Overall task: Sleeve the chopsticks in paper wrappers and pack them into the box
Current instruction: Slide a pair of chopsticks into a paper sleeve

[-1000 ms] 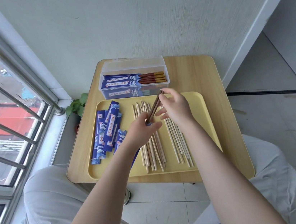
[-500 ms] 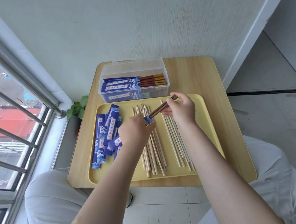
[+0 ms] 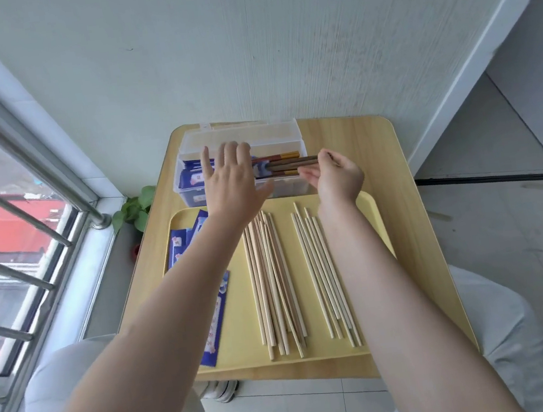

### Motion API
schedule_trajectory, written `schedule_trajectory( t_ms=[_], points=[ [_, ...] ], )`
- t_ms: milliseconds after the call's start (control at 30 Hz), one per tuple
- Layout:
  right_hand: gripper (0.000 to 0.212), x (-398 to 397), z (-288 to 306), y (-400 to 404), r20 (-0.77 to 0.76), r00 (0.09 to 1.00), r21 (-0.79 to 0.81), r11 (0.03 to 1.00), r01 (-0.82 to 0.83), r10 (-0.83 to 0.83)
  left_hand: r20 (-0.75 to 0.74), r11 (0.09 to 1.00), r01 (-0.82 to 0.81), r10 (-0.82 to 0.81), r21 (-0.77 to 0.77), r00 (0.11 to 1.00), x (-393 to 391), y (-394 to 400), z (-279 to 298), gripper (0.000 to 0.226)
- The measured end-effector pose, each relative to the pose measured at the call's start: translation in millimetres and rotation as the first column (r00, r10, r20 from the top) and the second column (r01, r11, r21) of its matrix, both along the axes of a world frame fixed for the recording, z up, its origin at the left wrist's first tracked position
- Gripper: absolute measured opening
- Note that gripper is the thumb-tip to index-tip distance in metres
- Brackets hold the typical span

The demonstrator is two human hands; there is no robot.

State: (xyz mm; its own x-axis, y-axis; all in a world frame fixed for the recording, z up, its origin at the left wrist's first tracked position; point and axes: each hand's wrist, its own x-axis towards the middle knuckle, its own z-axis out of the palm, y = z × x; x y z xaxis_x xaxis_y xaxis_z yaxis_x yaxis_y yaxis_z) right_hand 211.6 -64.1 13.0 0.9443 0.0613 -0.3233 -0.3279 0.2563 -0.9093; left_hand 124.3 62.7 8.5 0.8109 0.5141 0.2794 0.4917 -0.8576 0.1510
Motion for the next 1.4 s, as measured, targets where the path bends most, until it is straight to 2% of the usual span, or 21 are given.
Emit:
schedule_trajectory(
  t_ms=[67,167,333,467,533,633,800,967,1100,1233,1400],
  points=[
    [0.018,15,0,9,-0.006,0.998,-0.009,0.998,0.066,-0.066,0.001,0.999,-0.021,0.021,-0.033,1.000,3,8,-4,0.070],
    [0.020,27,-2,24,0.028,0.995,-0.070,0.992,0.102,-0.100,-0.082,0.990,-0.056,0.045,-0.129,0.996,4,13,-14,0.078],
    [0.018,29,-13,53,0.082,0.997,-0.230,0.973,0.025,-0.006,-0.199,0.976,-0.118,0.081,-0.185,0.977,1,22,-31,0.082],
    [0.020,38,-24,46,0.238,0.955,-0.565,0.825,-0.011,0.176,-0.223,0.977,-0.114,0.071,-0.183,0.972,-1,27,-37,0.081],
    [0.022,43,-25,41,0.251,0.932,-0.647,0.762,-0.038,0.260,-0.215,0.977,-0.111,0.071,-0.182,0.974,-2,29,-39,0.079],
    [0.022,50,-28,39,0.253,0.914,-0.696,0.716,-0.056,0.317,-0.224,0.981,-0.124,0.088,-0.151,0.971,0,30,-40,0.079],
    [0.017,53,-34,40,0.242,0.924,-0.668,0.741,-0.062,0.295,-0.254,0.983,-0.141,0.109,-0.113,0.961,1,32,-37,0.075],
    [0.006,57,-34,36,0.127,0.976,-0.515,0.853,-0.088,0.178,-0.223,0.978,-0.133,0.095,-0.158,0.970,0,33,-36,0.070],
    [0.004,61,-30,35,-0.038,0.993,-0.377,0.919,-0.117,0.111,-0.218,0.974,-0.133,0.091,-0.186,0.972,-1,35,-41,0.073],
    [0.018,68,-26,29,-0.216,0.968,-0.282,0.941,-0.188,0.128,-0.190,0.968,-0.149,0.111,-0.202,0.976,-1,34,-41,0.081],
    [0.019,68,-25,29,-0.169,0.974,-0.321,0.926,-0.198,0.149,-0.174,0.972,-0.154,0.123,-0.178,0.977,0,32,-37,0.082]
  ],
)
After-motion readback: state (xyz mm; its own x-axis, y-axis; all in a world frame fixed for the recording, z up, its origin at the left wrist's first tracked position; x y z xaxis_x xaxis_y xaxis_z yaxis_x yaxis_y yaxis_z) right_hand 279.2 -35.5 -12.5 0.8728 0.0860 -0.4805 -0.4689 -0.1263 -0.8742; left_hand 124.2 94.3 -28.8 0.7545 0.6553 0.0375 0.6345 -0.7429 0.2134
